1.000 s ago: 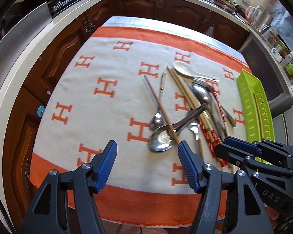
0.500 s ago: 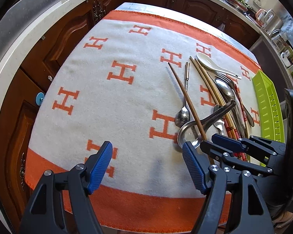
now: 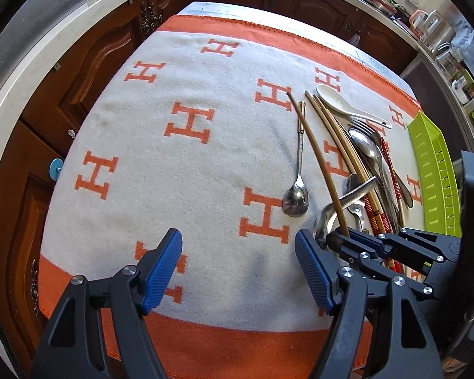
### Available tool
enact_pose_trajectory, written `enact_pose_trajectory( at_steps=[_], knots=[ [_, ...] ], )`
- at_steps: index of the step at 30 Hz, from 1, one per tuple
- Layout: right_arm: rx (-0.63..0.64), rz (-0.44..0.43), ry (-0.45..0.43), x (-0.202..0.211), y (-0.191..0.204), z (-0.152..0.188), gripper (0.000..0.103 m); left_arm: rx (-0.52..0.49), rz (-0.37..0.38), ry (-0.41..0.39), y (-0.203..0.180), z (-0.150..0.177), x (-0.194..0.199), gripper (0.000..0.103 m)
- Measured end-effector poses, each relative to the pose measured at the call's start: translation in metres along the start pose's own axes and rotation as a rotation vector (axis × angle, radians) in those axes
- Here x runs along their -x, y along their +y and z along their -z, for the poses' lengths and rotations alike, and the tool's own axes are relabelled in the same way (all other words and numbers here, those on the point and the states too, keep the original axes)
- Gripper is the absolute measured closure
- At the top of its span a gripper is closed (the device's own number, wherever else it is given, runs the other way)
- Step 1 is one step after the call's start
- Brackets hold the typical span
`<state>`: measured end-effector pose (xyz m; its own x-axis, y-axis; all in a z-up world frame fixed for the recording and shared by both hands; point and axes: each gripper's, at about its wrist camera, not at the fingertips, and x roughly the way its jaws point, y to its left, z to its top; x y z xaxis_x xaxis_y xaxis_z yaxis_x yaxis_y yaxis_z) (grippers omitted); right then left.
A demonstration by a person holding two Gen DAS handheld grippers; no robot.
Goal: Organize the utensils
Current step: 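Grasp another wooden chopstick with the right tool while the left tool moves toward the utensils, then grasp the gold-handled small spoon with the left tool while the right tool holds its chopstick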
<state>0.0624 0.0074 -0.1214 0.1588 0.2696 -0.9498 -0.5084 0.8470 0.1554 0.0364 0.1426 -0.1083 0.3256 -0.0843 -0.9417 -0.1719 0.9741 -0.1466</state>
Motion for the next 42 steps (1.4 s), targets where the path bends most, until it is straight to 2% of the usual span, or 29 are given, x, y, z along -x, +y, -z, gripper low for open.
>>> enact_pose_trajectory(
  at_steps=[12,21,24,26,29,32,34,36,41,42],
  knots=[
    [-0.109,-0.131,-0.079,0.039,-0.023,0.003,0.097,-0.012,0.017,-0.020,-0.010,-0.015,0.001,0.031],
    [-0.191,-0.160,-0.127,0.062,-0.047,0.006,0.097,-0.027,0.067,0.002,-0.019,-0.040,-0.022,0.032],
    [-0.204,-0.155,-0.137,0.067,-0.052,0.008,0.097,-0.050,0.071,0.013,-0.026,-0.046,-0.032,0.041],
    [-0.219,-0.157,-0.143,0.069,-0.055,0.010,0.097,-0.069,0.044,0.024,-0.032,-0.050,-0.040,0.042],
    [-0.249,-0.159,-0.151,0.070,-0.060,0.012,0.097,-0.095,0.076,0.043,-0.041,-0.055,-0.047,0.054],
    [-0.272,-0.158,-0.158,0.071,-0.063,0.015,0.097,-0.127,0.056,0.046,-0.051,-0.059,-0.052,0.055],
    [-0.286,-0.159,-0.164,0.072,-0.066,0.017,0.097,-0.153,0.041,0.053,-0.058,-0.062,-0.057,0.062],
    [-0.298,-0.159,-0.168,0.072,-0.068,0.019,0.097,-0.180,0.019,0.066,-0.066,-0.063,-0.064,0.075],
    [-0.331,-0.154,-0.176,0.074,-0.074,0.026,0.097,-0.220,-0.024,0.063,-0.080,-0.063,-0.071,0.086],
    [-0.335,-0.153,-0.176,0.075,-0.075,0.027,0.097,-0.224,-0.038,0.059,-0.082,-0.062,-0.071,0.092]
  ],
)
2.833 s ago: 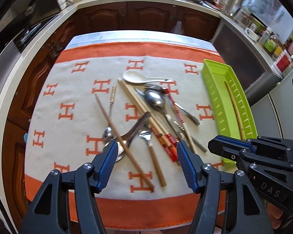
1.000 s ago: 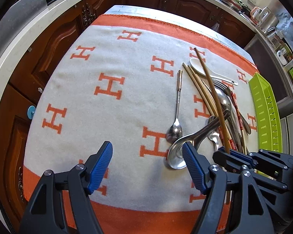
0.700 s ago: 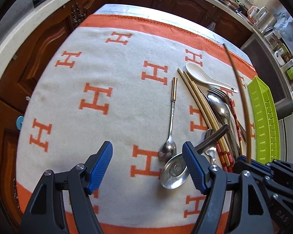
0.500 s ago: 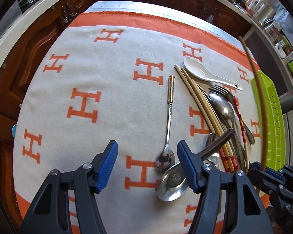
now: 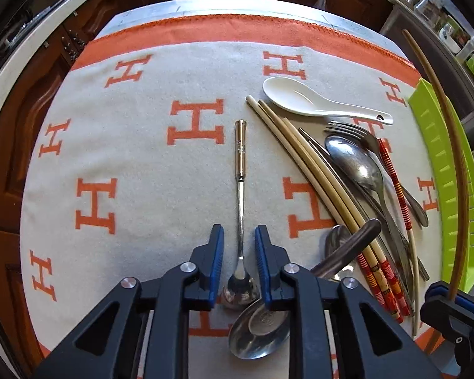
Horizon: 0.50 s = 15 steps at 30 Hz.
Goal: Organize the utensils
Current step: 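Grasp the gold-handled small spoon with the left tool while the right tool holds its chopstick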
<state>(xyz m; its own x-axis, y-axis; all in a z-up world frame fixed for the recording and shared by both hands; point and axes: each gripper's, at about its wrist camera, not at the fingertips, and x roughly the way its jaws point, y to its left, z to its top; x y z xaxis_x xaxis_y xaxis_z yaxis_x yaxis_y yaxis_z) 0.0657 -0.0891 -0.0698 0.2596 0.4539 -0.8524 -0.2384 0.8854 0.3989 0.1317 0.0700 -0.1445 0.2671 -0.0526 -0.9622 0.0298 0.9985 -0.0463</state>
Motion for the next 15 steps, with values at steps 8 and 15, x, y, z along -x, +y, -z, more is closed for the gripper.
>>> enact_pose_trajectory(
  at_steps=[8,15],
  knots=[
    [-0.049,0.013,-0.011,0.009,-0.017,0.005,0.097,0.062,0.025,-0.016,0.008,0.001,0.001,0.102],
    [-0.065,0.013,-0.032,0.018,-0.028,0.002,0.097,0.152,0.037,-0.063,0.036,0.002,0.021,0.102]
  ],
)
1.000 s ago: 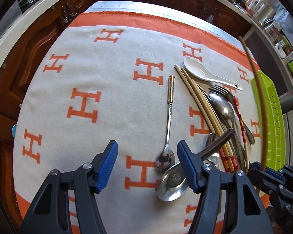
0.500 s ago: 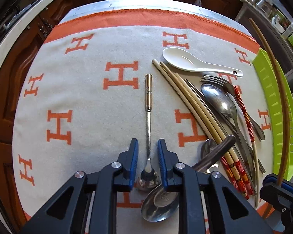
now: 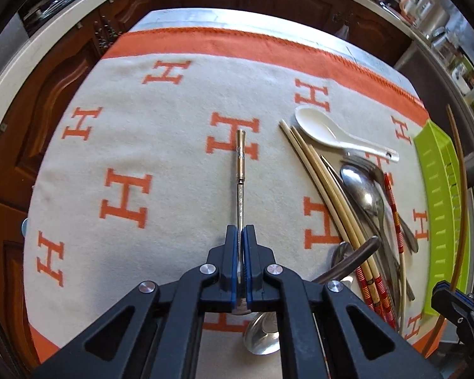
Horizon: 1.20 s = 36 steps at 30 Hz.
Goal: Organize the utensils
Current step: 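Grasp the gold-handled small spoon with the left tool while the right tool holds its chopstick, then lower the spoon and chopstick into the green tray while both tools open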
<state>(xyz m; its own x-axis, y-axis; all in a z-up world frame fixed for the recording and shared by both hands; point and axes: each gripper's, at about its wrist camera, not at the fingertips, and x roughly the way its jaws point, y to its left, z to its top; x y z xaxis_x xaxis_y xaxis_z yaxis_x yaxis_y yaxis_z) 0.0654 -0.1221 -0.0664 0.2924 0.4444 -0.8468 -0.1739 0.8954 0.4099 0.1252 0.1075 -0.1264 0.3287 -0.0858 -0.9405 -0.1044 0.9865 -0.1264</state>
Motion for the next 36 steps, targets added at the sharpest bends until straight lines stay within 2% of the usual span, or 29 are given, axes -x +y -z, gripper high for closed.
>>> enact_pose_trajectory(
  at_steps=[4,11,25,30,36],
  knots=[
    [-0.013,-0.010,-0.003,0.004,-0.005,-0.002,0.097,0.016,0.016,-0.037,0.002,-0.007,0.024,0.102],
    [-0.016,-0.025,-0.022,0.015,-0.015,-0.005,0.097,-0.036,0.043,-0.095,-0.027,-0.006,0.060,0.102],
    [-0.058,-0.003,-0.034,0.032,-0.045,-0.001,0.097,-0.076,0.069,-0.081,-0.066,0.008,0.060,0.102],
    [-0.084,0.015,-0.043,0.039,-0.058,0.001,0.097,-0.117,0.111,-0.113,-0.087,0.006,0.082,0.102],
    [-0.133,0.074,-0.060,0.057,-0.082,-0.004,0.097,-0.197,0.201,-0.148,-0.138,-0.001,0.105,0.102]
  ],
)
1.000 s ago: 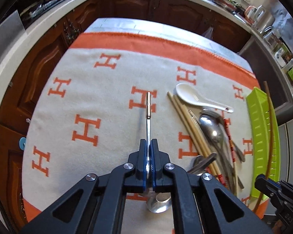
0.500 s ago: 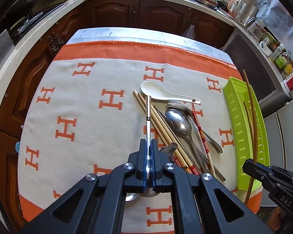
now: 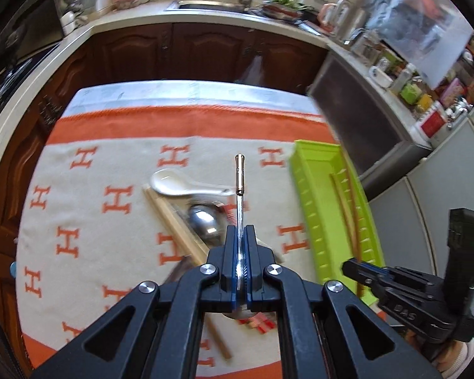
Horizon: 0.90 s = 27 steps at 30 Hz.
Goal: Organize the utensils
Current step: 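Lower the spoon and chopstick into the green tray while both tools open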
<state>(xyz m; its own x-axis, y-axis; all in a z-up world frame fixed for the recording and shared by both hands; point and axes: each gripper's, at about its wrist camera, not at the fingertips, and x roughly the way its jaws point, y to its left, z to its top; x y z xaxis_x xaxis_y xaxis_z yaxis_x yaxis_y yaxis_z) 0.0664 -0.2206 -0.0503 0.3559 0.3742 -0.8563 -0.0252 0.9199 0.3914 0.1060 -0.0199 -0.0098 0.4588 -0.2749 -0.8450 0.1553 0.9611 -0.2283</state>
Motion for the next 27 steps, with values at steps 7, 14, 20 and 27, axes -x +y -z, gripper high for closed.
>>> enact_pose_trajectory(
  at_steps=[7,14,20,27],
  knots=[
    [-0.049,0.089,0.014,0.007,-0.041,-0.015,0.097,-0.071,0.085,0.030,-0.071,-0.013,-0.028,0.102],
    [-0.066,0.169,0.030,0.003,-0.068,-0.028,0.096,-0.070,0.110,0.109,-0.110,-0.006,-0.073,0.102],
    [-0.095,0.193,0.047,-0.002,-0.083,-0.029,0.092,-0.074,0.133,0.146,-0.124,0.001,-0.099,0.097],
    [-0.107,0.178,0.059,-0.003,-0.087,-0.015,0.091,-0.072,0.115,0.178,-0.124,0.010,-0.110,0.073]
  ],
)
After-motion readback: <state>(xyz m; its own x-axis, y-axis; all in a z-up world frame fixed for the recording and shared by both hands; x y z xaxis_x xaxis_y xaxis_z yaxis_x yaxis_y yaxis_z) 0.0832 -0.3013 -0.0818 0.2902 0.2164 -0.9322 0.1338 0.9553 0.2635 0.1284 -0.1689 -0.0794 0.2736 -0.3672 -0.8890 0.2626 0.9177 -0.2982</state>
